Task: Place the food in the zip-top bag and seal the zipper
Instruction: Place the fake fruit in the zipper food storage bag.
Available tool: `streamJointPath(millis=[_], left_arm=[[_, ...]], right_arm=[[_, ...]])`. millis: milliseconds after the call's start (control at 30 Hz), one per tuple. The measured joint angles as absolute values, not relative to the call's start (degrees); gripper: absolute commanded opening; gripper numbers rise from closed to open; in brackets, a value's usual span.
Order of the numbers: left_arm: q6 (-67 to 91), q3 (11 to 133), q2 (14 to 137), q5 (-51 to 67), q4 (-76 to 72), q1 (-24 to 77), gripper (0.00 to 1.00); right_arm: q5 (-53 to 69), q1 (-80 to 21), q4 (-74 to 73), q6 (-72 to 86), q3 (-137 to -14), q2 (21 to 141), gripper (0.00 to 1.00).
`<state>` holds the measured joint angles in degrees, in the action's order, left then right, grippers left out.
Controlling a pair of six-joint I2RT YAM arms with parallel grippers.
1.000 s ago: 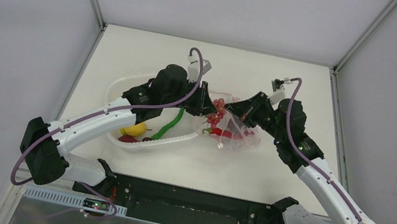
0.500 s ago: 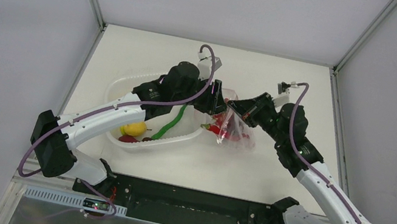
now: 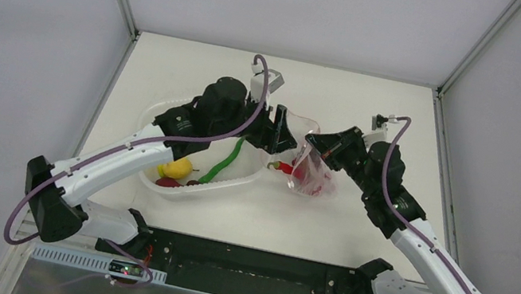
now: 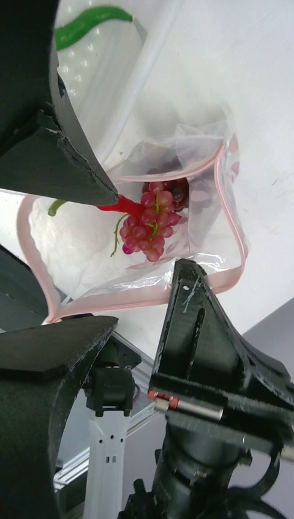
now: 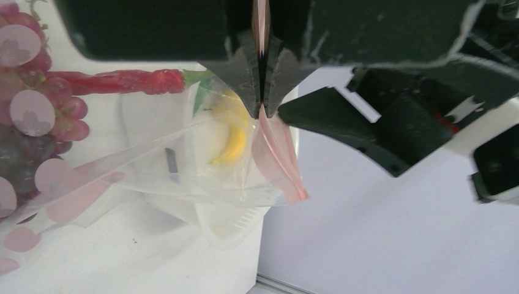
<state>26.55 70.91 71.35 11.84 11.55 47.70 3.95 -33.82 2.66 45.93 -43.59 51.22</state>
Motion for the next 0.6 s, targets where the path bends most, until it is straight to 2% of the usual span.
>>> streamJointPath(millis=[167,400,600], left_arm=[[24.4,65.78,61.84,4.58,12.67,47.7,0.81],[23.11,58.39,52.62,-12.69,18.11,47.44,0.98],[24.88,54.63,51.33,-21.21,25.04,41.34,0.99]], right_arm=[[5.93,-33.78,1.34,40.4,-45.6,51.48,0.0],[13.23,-33.71,-1.67,32.88,-47.7,52.25,0.0],[15.49,-33.71,-4.25,30.11,-47.72,52.51,0.0]])
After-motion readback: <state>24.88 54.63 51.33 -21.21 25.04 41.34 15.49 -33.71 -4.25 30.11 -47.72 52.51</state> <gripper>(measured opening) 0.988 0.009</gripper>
